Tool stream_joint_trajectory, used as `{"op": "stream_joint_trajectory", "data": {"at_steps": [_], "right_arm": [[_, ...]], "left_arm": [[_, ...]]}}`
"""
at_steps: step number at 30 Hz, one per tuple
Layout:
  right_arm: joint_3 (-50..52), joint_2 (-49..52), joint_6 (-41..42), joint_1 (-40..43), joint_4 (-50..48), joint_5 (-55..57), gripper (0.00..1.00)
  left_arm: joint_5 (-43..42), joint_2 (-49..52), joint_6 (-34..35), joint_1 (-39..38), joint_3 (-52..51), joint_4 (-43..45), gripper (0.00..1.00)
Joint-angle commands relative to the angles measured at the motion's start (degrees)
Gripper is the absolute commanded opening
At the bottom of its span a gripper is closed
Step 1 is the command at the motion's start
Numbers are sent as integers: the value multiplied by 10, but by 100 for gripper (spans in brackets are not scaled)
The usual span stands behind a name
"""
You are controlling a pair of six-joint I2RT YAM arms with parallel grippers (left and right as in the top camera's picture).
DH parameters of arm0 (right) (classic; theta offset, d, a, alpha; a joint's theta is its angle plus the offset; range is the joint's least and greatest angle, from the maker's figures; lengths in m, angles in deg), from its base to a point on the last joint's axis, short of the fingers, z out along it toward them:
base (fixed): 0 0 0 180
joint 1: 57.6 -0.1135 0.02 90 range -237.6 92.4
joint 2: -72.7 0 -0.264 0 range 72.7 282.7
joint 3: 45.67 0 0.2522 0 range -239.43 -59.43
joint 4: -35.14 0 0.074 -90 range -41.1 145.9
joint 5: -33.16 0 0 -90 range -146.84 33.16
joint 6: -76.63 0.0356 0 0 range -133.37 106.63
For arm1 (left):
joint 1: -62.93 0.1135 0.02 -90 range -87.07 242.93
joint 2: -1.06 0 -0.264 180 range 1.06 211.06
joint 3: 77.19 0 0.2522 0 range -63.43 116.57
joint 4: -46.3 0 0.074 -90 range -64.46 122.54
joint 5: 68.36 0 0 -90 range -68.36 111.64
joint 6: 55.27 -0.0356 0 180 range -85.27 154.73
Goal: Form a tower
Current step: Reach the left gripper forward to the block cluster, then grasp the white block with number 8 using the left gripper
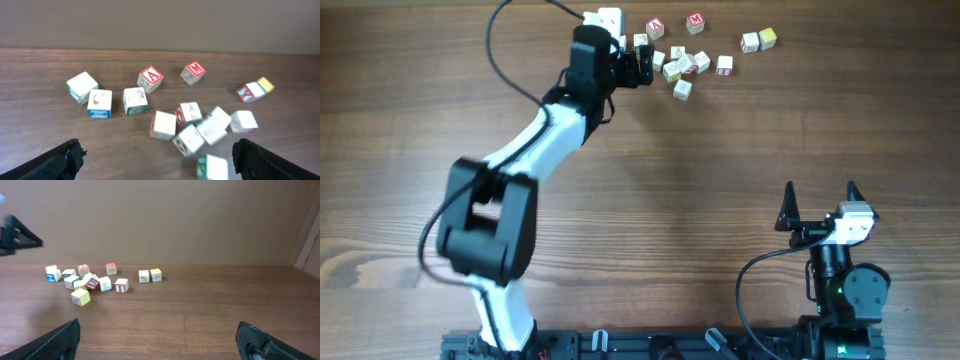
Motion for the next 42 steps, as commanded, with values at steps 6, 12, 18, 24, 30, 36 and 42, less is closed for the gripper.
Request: {"op": "stream_joint_trajectory", "data": {"at_steps": [6, 12, 18, 24, 30, 36, 42], "right_arm": [[0, -1, 7, -3, -2, -9, 100], [0, -1, 7, -3, -2, -9, 100], [0, -1, 7, -3, -2, -9, 100], [0, -1, 7, -3, -2, -9, 100], [0, -1, 7, -3, -2, -9, 100], [0, -1, 7, -3, -2, -9, 100], [0, -1, 7, -3, -2, -9, 100]], "left_arm": [[-14, 146, -14, -5, 135, 7, 91], [-51, 198, -13, -7, 139, 50, 96], [-51, 237, -14, -14, 157, 55, 92], [-50, 239, -19, -20, 157, 51, 79], [-48, 240, -29, -19, 157, 37, 77], [-48, 265, -28, -19, 157, 77, 85], [-37, 273, -28, -19, 157, 90, 63]]}}
